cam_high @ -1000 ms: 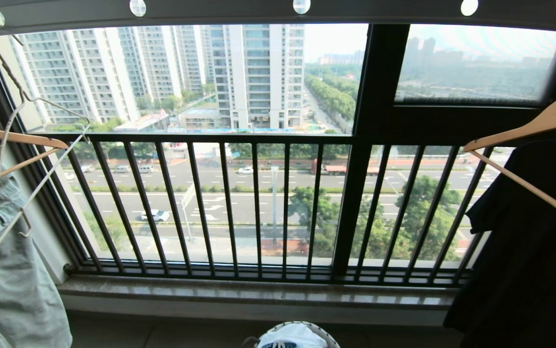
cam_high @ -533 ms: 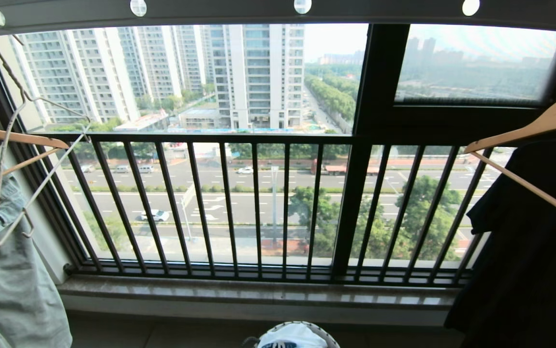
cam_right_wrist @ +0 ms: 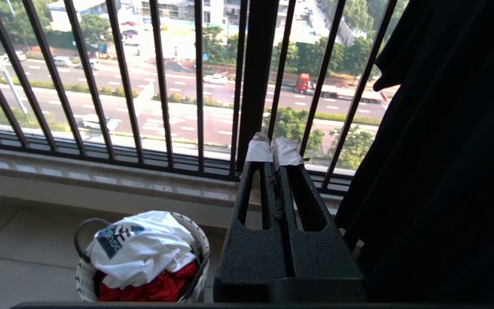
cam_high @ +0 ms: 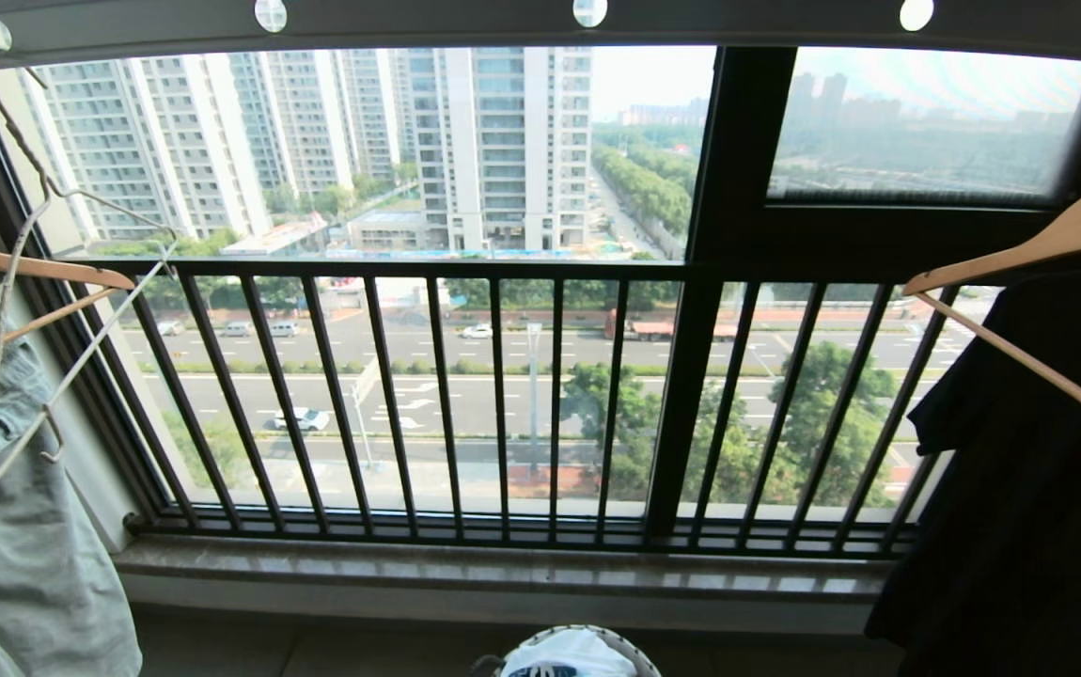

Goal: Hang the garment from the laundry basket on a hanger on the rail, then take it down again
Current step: Pick up the clothes rack on the clothesline

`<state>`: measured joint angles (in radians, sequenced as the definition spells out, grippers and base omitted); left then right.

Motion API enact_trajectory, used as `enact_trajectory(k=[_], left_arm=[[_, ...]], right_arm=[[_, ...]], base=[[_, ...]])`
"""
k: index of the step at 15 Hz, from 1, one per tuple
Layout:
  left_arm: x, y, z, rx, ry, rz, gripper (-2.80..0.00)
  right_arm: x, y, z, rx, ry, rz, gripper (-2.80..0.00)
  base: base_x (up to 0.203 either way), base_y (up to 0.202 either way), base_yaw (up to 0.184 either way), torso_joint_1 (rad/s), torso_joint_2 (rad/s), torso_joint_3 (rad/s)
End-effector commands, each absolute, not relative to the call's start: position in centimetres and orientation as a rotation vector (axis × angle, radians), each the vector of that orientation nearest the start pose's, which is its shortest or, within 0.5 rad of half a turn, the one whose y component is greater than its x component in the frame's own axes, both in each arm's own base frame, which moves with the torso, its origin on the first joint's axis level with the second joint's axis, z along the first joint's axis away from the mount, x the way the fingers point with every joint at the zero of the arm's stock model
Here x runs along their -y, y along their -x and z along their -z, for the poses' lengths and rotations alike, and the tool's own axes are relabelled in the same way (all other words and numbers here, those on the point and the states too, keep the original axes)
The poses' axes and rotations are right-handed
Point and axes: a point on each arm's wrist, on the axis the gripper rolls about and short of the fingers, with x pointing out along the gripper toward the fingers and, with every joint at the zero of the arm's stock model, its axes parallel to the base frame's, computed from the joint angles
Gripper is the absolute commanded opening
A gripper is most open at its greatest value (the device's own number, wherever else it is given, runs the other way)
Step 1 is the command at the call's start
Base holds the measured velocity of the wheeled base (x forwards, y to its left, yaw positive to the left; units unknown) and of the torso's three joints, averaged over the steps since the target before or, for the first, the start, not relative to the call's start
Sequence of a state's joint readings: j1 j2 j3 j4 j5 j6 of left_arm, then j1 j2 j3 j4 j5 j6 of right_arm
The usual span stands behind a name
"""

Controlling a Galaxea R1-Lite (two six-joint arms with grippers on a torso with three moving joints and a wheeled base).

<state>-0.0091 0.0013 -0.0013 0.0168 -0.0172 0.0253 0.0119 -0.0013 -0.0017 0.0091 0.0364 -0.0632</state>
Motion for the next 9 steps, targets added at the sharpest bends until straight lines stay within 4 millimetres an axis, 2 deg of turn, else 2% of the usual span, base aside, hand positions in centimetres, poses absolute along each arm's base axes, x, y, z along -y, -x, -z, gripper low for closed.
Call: enact_trajectory(k=[1,6,9], left_arm=[[0.0,2.3,-7.4,-0.017,-0.023,0.017,-2.80],[0.0,2.4,-7.7,-0.011,-0.018,0.008,-2.80],[0.0,2.7,-9.9,0.011,-0.011,0.006,-2.80]], right_arm=[[-0.1,2.3,-7.5,-0.006,0.064,-0.049,-2.80],[-0.1,2.3,-7.5,-0.006,0.064,-0.049,-2.80],[-0.1,2.3,-7.5,-0.006,0.063,-0.049,-2.80]], base=[[0.000,0.000,0.000,0.000,0.00,0.000],[0.000,0.000,0.000,0.000,0.00,0.000],[0.000,0.000,0.000,0.000,0.00,0.000]])
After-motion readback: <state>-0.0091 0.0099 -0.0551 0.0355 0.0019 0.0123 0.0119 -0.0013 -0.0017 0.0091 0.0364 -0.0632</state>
